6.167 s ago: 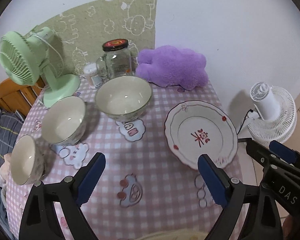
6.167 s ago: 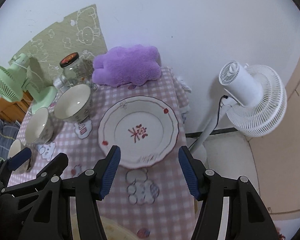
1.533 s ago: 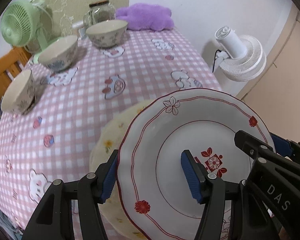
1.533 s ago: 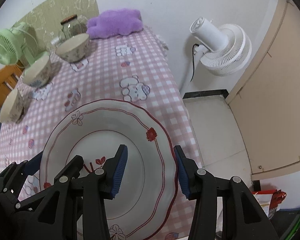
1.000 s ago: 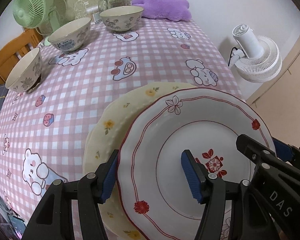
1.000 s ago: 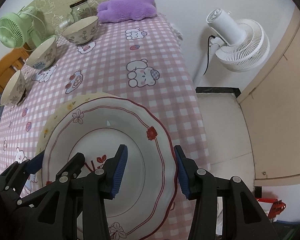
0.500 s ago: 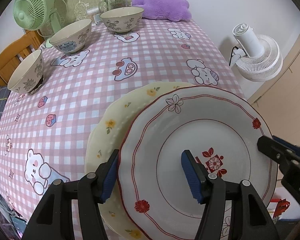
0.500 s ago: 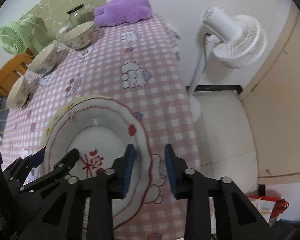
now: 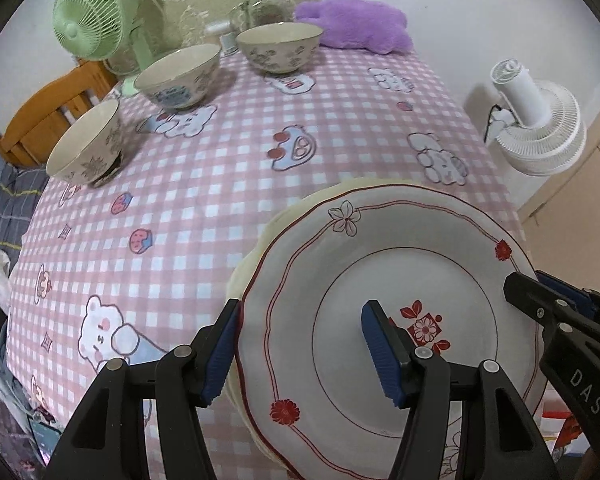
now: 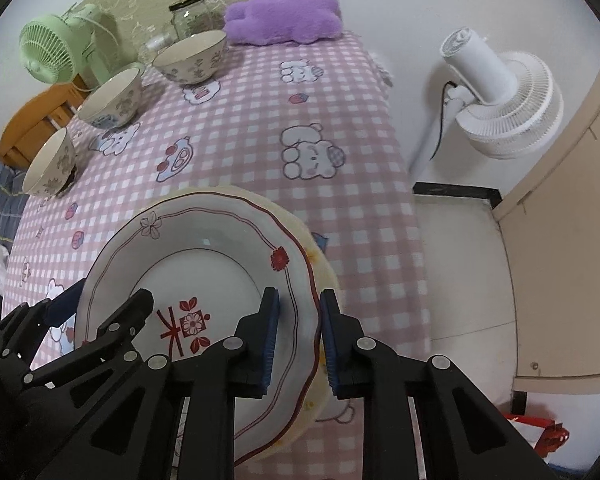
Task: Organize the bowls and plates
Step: 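Lift the red-patterned plate with both grippers and carry it over the yellow-flower plates, then lower the red-patterned plate onto the yellow-flower plates and open both grippers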
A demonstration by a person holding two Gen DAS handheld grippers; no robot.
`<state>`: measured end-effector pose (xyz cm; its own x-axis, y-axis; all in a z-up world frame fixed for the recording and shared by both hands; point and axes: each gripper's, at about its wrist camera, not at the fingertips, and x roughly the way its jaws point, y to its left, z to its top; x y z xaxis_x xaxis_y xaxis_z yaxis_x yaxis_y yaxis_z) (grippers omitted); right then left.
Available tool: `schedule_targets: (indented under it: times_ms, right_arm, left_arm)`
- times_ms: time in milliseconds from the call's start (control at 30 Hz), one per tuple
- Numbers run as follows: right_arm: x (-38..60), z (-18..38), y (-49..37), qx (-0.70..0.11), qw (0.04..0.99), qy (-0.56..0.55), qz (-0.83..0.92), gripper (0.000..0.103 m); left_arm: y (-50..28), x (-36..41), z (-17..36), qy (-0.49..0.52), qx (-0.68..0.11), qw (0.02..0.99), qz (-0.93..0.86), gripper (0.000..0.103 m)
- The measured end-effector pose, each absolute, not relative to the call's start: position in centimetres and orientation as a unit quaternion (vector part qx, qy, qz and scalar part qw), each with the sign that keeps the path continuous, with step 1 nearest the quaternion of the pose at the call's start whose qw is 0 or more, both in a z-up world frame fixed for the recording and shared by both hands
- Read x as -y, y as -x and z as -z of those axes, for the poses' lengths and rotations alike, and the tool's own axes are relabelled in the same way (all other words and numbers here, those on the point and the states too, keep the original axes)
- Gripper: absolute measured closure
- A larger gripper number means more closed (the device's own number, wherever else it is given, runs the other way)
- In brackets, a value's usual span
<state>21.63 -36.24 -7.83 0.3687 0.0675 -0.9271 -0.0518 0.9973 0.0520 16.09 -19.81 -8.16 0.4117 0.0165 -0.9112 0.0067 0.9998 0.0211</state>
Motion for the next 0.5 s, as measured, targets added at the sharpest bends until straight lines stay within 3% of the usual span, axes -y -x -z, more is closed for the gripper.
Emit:
schedule_targets:
  times_ms: [400,500]
  right_arm:
    - [34.8,9.2,-22.0,-0.571,0.82,0.019,-0.032,0.077]
    - [34.6,9.2,-21.9,-0.568,0.822,0.027,-0.029,0.077]
  left_arm:
    - [-16.0,20.7,8.8,-0.062,-0.529,0.846,-0.03,0.041]
    - [-15.9,21.0,9.0,-0.07,-0.527,0.846,-0.028,0.037]
